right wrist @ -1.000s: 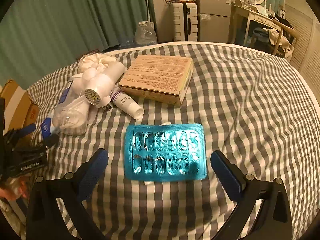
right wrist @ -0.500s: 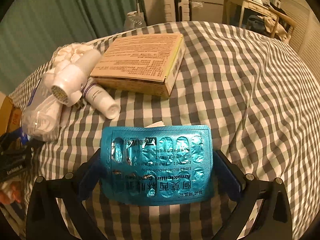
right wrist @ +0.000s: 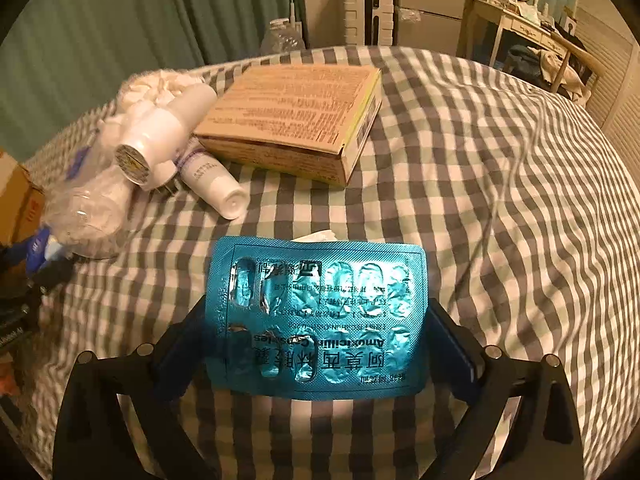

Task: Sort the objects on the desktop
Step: 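Grasp the blue Vinda tissue pack with the left gripper while the right grasps the teal blister pack, then carry the tissue pack and blister pack over the cardboard box with both grippers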

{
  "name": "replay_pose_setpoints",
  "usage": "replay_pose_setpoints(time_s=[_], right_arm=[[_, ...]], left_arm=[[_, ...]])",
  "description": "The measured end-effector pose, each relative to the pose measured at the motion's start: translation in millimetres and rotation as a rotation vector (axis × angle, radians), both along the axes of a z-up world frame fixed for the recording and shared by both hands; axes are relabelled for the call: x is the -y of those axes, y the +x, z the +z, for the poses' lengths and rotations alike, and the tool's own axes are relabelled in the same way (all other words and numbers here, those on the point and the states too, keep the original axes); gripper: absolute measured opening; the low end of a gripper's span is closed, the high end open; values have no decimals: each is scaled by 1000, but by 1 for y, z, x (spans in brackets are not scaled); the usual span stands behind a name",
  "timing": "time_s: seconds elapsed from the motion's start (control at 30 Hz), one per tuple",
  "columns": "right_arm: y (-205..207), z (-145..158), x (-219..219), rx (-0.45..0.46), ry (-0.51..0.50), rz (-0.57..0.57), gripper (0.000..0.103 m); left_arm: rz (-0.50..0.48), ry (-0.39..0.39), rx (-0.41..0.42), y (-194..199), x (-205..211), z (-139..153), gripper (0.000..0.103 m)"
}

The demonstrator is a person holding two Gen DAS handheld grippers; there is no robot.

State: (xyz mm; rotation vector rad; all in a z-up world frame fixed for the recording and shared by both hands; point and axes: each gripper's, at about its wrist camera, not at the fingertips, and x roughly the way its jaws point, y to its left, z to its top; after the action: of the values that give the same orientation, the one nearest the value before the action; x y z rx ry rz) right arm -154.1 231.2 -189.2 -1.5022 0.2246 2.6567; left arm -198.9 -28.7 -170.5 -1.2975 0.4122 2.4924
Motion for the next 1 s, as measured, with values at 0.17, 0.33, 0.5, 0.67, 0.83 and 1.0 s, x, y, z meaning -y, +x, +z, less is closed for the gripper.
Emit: replay_pose_setpoints(time_s=[0.17,0.33,0.5,0.67,0.83,1.0], right_arm=[[19,25,-6,-78,-76,-31,98],[45,60,-17,-179,-115,-68,98],[67,80,-44,-219,-176,-111,99],[86,94,-48,-250,-187,-133,99],[95,115,-33,-272,-165,-85,99],[105,148,-1,-308,-148,3,99]], left_arm=[[-12,5,5,10,0,5,66],[5,68,7,24,4,23,66],[-4,107,6,36,7,41,66],[16,139,-3,55,12,53,66],[6,170,-38,74,13,79,66],[7,234,-103,85,27,126,66]])
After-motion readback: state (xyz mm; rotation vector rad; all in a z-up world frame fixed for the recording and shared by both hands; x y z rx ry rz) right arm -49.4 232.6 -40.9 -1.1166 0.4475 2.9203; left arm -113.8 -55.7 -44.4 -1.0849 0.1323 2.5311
